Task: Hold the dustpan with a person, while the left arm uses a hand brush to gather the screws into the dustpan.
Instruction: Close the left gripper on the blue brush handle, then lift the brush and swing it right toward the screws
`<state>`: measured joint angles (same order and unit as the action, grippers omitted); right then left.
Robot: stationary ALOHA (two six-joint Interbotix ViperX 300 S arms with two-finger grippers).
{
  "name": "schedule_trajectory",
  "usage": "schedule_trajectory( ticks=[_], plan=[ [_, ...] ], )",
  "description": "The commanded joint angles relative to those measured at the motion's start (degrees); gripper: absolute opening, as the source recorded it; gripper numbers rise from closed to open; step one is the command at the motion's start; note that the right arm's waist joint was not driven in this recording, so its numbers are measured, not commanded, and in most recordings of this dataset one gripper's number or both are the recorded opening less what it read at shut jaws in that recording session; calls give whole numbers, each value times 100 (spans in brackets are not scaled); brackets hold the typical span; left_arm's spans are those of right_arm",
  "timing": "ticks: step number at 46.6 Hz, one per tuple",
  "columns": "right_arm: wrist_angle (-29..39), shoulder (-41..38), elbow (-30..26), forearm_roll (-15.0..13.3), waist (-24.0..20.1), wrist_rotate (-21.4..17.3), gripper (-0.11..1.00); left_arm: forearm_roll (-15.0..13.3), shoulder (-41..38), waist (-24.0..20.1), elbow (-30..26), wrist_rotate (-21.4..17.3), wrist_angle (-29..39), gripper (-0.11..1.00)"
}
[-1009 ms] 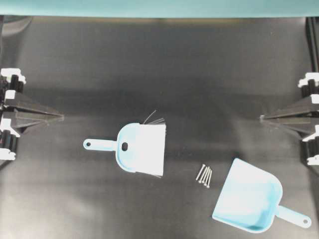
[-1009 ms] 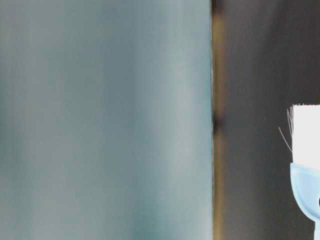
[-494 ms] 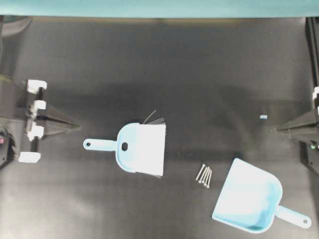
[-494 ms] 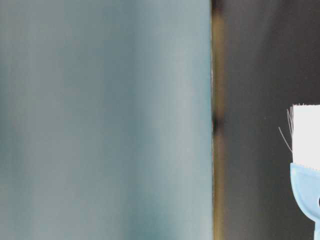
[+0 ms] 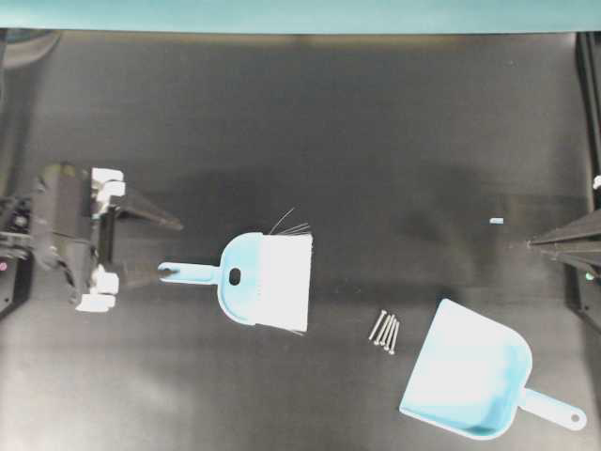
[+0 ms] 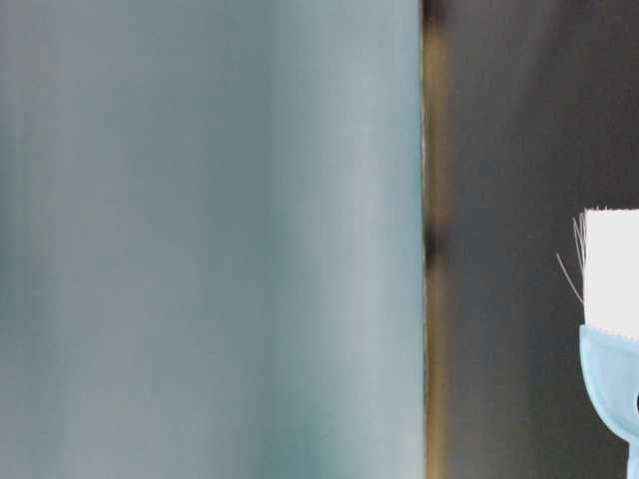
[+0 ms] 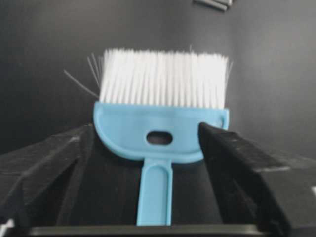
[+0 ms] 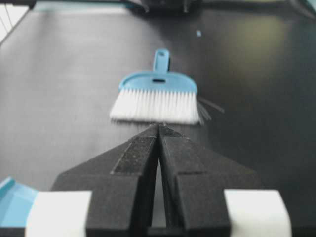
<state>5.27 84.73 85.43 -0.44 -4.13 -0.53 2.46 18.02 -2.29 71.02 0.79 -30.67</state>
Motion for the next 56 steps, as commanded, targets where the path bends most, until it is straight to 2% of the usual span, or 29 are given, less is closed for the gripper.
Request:
schedule_trajectory(
  ticks=[1,7,17,33,43,47,54,56],
  plan=[
    [62,-26,35,-9,0,18,0,18,-510,-26,-70,-9,-483,85],
    [149,-9,35,-18,0,26,0,18,-1266,-35,-149,0,-1002,81],
    [457,0,44,-18,0,26,0,18,-2215,26,-316,9,-1336,81],
    [448,0,44,-9,0,9,0,18,-2786,53,-563,9,-1195,81],
    [448,0,44,-9,0,9,0,18,-2821,70,-694,62,-571,79],
    [448,0,44,-9,0,9,0,18,-2804,105,-747,70,-316,70],
    [457,0,44,-9,0,9,0,18,-2663,158,-773,9,-53,31],
    [448,0,44,-9,0,9,0,18,-2602,158,-773,0,18,30]
  ],
)
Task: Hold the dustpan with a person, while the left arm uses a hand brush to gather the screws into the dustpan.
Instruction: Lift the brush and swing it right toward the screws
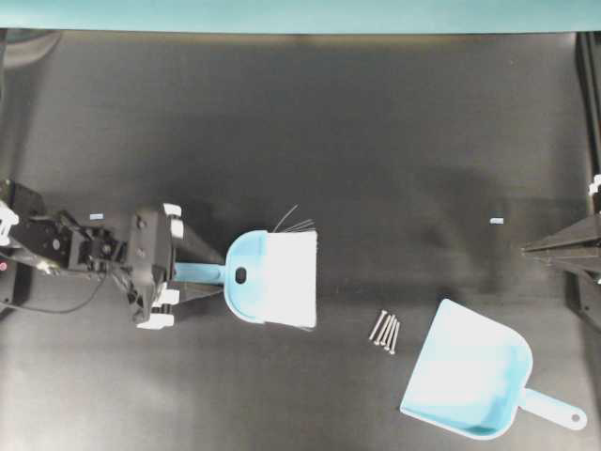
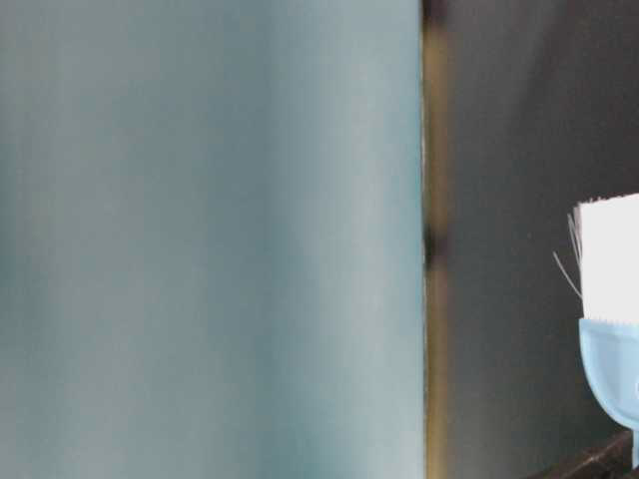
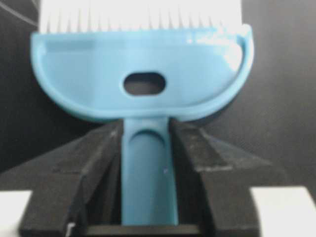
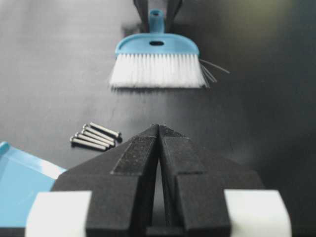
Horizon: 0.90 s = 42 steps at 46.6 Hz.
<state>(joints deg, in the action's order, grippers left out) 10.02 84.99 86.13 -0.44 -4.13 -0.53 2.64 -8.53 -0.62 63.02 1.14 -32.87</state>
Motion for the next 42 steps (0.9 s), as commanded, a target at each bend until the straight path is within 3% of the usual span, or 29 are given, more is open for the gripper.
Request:
schedule_trajectory(
  ticks=[1,7,13,21,30,42],
  plan=[
    [-26,-18,-26,-9,0,9,0,0,123,-9,26,-35,290,30],
    [-26,-18,-26,-18,0,9,0,0,483,-18,-35,-53,668,30],
    [-26,-18,-26,-9,0,9,0,9,984,-26,-272,-105,1547,30],
    [-26,-18,-26,-9,0,9,0,9,1617,-35,-1055,-396,3595,30],
    [-18,-18,-26,-9,0,9,0,9,2057,-35,-2294,-1362,5994,30],
    [-26,-18,-18,-9,0,9,0,9,1705,-53,-3489,-1837,7901,30]
  ],
)
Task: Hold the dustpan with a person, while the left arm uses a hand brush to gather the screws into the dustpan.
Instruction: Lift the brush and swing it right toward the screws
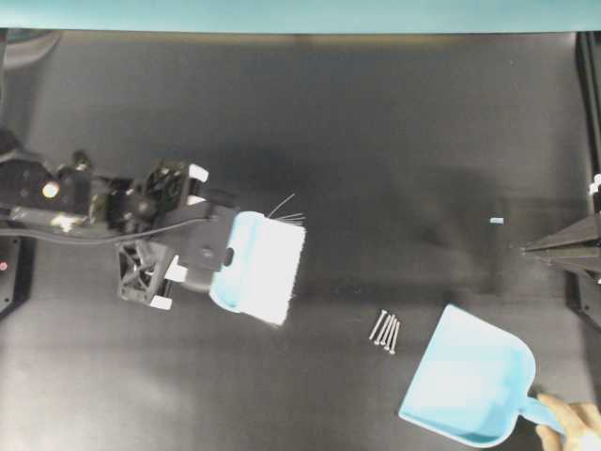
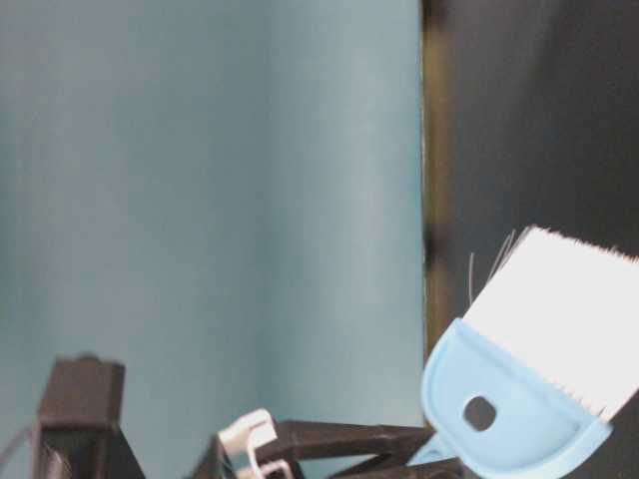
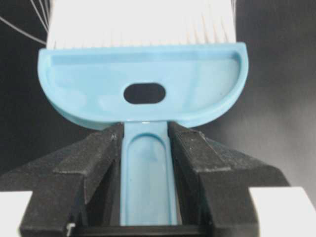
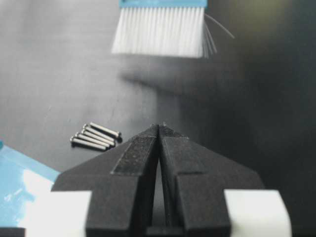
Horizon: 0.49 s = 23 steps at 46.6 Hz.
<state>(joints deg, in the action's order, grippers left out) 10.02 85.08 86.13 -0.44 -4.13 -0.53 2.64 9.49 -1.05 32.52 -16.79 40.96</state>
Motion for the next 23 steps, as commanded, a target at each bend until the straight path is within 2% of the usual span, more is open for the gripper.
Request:
schedule_trajectory(
  ticks=[1,7,23],
  plan=[
    [-26,-26,-26,-9,0,9,0,9,-158,0,-519,-70,642,30],
    [-26,-26,-26,-9,0,9,0,9,-448,-9,-993,-246,1099,30],
    [-26,-18,-26,-18,0,9,0,9,-1099,62,-1195,-316,677,30]
  ],
)
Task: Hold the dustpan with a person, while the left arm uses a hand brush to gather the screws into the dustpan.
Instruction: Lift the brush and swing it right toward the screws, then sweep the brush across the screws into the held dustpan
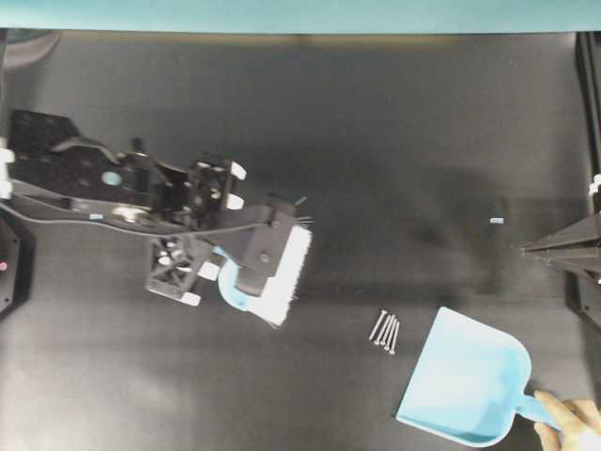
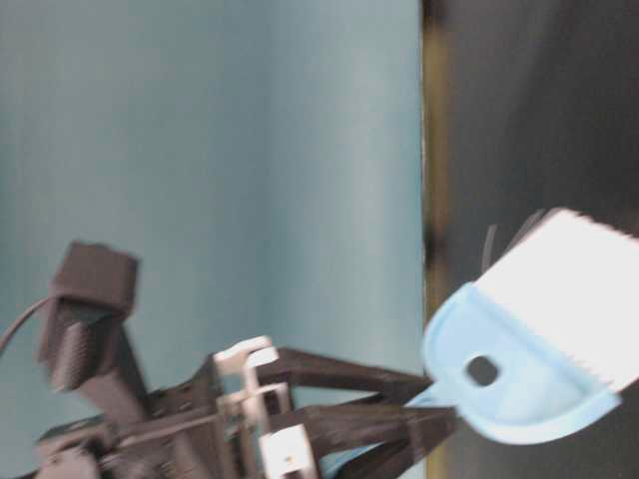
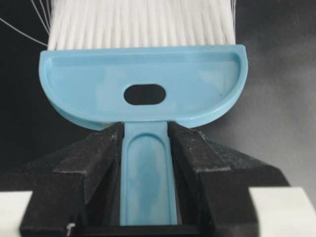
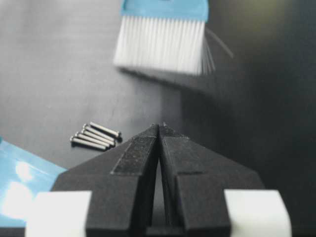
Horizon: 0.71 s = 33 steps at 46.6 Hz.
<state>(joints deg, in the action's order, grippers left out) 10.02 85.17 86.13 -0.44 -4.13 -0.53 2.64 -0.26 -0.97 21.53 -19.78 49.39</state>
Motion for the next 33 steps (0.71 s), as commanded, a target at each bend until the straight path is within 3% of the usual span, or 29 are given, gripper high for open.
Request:
schedule_trajectory(
  ticks=[1,10,33],
  plan=[
    [-26,-26,-26,-9,0,9,0,9,-193,70,-88,-18,-246,30],
    [-26,-26,-26,-9,0,9,0,9,-571,158,-35,-18,-1134,30],
    [-26,-18,-18,-9,0,9,0,9,-1336,413,-642,-158,-1477,30]
  ],
)
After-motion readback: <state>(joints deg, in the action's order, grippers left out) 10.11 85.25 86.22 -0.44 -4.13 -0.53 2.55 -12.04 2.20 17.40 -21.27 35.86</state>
